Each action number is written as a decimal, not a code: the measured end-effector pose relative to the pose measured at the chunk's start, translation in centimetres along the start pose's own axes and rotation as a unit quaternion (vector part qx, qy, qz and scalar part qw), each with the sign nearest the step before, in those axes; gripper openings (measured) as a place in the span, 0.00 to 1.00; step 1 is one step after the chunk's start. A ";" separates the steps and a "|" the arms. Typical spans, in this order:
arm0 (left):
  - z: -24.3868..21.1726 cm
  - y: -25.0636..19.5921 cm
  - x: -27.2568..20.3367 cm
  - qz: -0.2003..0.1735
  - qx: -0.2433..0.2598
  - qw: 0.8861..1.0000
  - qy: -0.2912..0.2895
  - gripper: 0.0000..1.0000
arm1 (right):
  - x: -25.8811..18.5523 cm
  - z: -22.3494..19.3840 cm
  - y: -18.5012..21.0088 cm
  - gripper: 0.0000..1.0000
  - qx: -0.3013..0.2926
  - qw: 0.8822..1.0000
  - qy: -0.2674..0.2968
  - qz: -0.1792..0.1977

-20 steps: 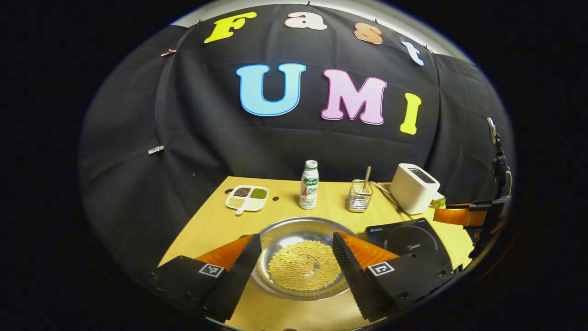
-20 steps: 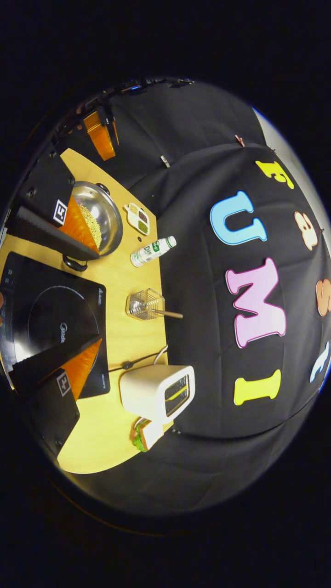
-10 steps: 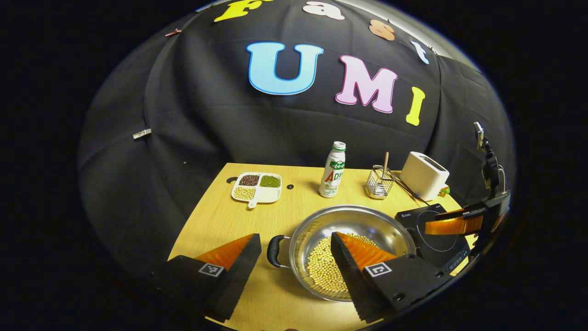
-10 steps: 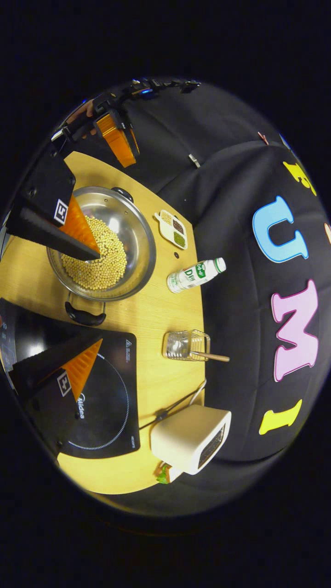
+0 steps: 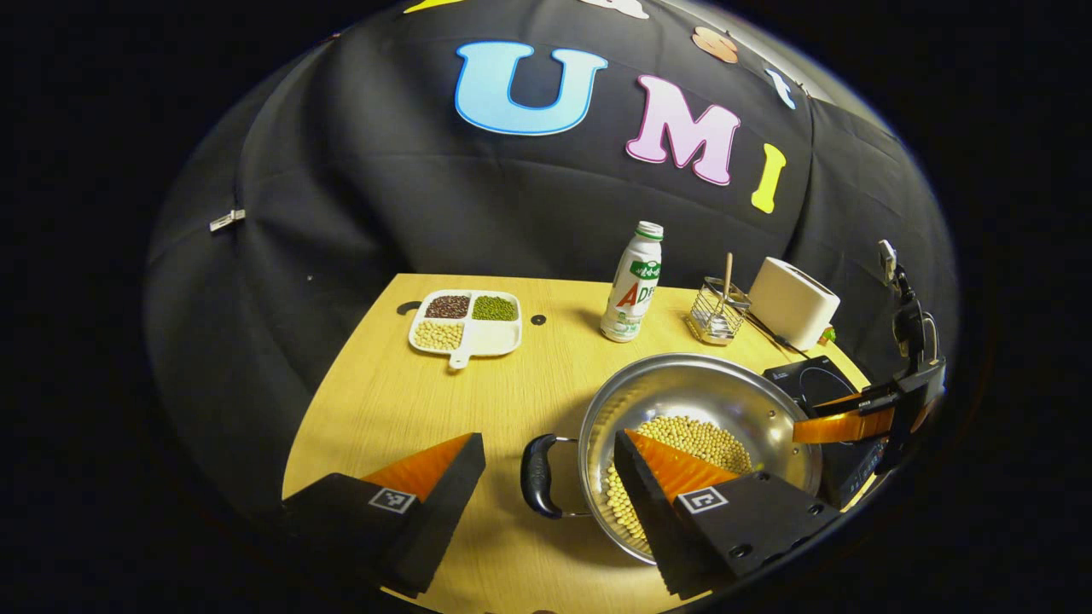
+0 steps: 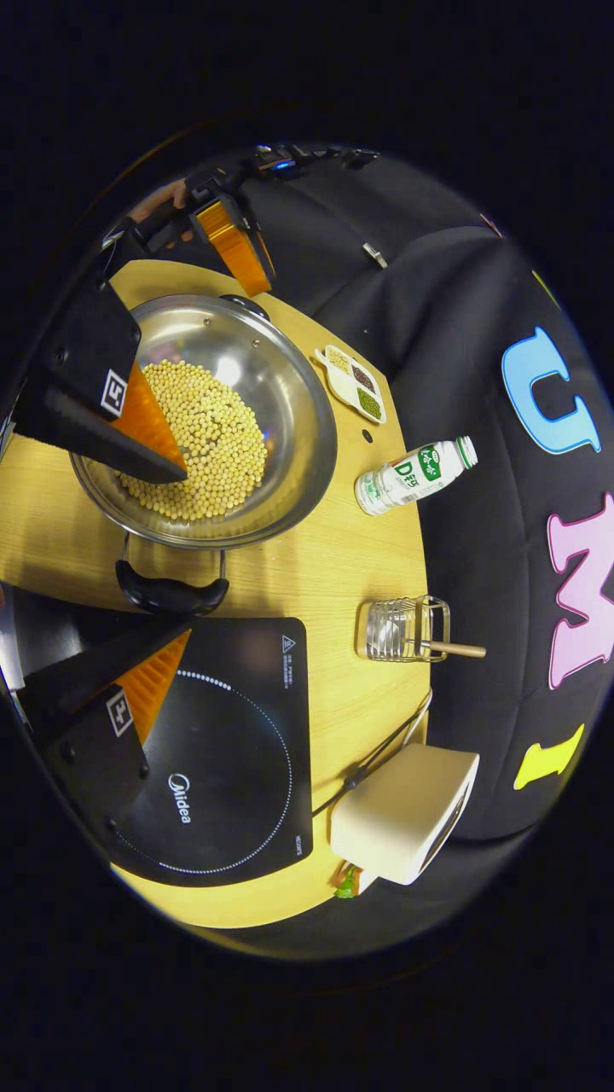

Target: First push the handle of the pot to place it horizontally, then grasp the pot with both hands and set it on the induction cooktop.

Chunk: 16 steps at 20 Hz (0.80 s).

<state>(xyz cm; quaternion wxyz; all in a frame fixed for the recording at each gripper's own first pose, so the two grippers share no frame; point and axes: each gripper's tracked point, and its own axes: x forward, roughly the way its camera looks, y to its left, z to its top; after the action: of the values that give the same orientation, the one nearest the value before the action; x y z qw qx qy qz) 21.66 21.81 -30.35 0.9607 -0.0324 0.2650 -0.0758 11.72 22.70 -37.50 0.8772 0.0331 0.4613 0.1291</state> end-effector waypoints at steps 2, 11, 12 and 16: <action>-0.8 0.3 1.1 -0.011 -0.004 1.000 0.012 0.95 | 0.5 0.5 0.0 0.99 -0.003 1.000 -0.009 -0.005; -4.4 0.6 2.1 -0.048 -0.041 0.996 0.064 0.86 | 2.5 0.9 2.5 0.97 -0.051 0.999 -0.012 0.011; -4.5 0.9 2.1 -0.049 -0.038 0.996 0.066 0.85 | 2.8 0.9 2.7 0.97 -0.048 0.999 -0.011 0.015; -5.5 1.3 2.1 -0.060 -0.032 0.994 0.087 0.82 | 4.8 0.8 2.8 0.90 -0.028 1.000 0.007 0.012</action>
<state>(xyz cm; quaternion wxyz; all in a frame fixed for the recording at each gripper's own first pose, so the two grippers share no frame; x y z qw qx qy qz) 20.79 22.60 -36.22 0.9264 -0.0721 0.3471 -0.1272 14.47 26.65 -40.37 0.8730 0.0128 0.4630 0.1526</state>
